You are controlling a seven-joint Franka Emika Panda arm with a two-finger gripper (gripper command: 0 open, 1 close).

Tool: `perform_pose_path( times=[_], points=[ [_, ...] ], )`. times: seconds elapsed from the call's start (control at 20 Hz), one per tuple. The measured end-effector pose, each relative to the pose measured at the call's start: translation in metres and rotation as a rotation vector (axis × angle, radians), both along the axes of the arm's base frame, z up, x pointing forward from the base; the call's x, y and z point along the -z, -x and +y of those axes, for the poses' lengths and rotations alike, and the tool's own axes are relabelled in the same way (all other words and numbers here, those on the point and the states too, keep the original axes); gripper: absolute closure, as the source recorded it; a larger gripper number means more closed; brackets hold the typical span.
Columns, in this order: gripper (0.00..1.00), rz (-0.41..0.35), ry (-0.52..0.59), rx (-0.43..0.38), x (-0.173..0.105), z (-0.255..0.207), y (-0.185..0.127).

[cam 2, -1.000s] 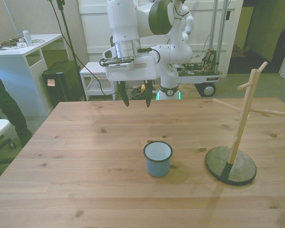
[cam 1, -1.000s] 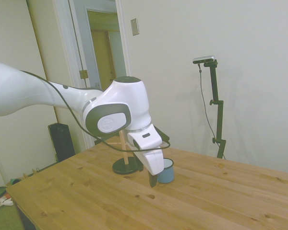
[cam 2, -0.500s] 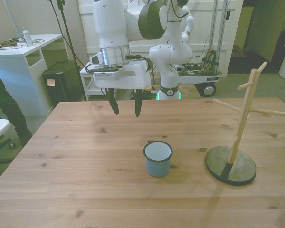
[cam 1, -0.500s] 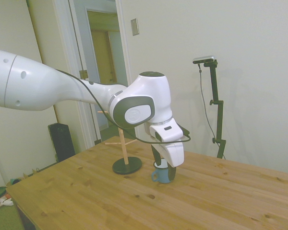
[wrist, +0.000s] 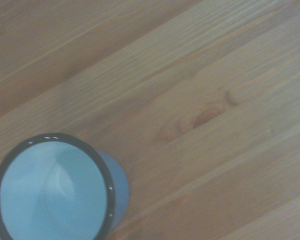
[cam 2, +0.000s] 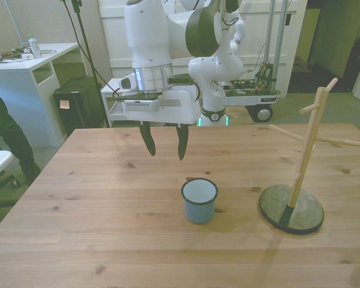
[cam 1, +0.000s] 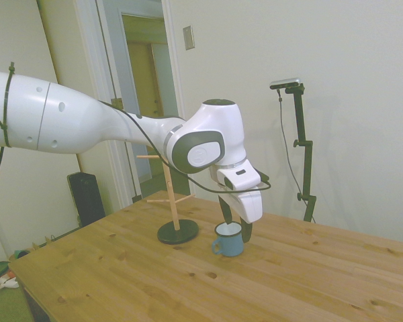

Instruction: Hang the mug

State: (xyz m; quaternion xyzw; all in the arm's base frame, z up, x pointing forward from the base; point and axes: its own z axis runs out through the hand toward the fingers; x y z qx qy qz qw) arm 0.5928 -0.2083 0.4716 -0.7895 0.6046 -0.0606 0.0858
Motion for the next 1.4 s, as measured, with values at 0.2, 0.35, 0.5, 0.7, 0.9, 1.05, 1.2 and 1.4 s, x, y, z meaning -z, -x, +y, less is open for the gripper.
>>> perform_pose_path(
  times=[0.2,0.35,0.5,0.7,0.9,1.05,1.2,1.4],
  points=[
    [0.0,0.012,-0.002,0.005,0.012,0.013,-0.022],
    [0.0,0.026,-0.004,0.013,0.022,0.013,-0.029],
    [0.0,0.034,-0.002,0.021,0.028,0.015,-0.035],
    [0.0,0.045,-0.001,0.022,0.036,0.033,-0.051],
    [0.0,0.064,-0.002,0.022,0.049,0.043,-0.06],
    [0.0,0.079,-0.001,0.022,0.059,0.043,-0.063],
    [1.0,0.092,0.0,0.02,0.068,0.044,-0.067],
    [1.0,0.101,0.0,0.017,0.076,0.045,-0.071]
  ],
)
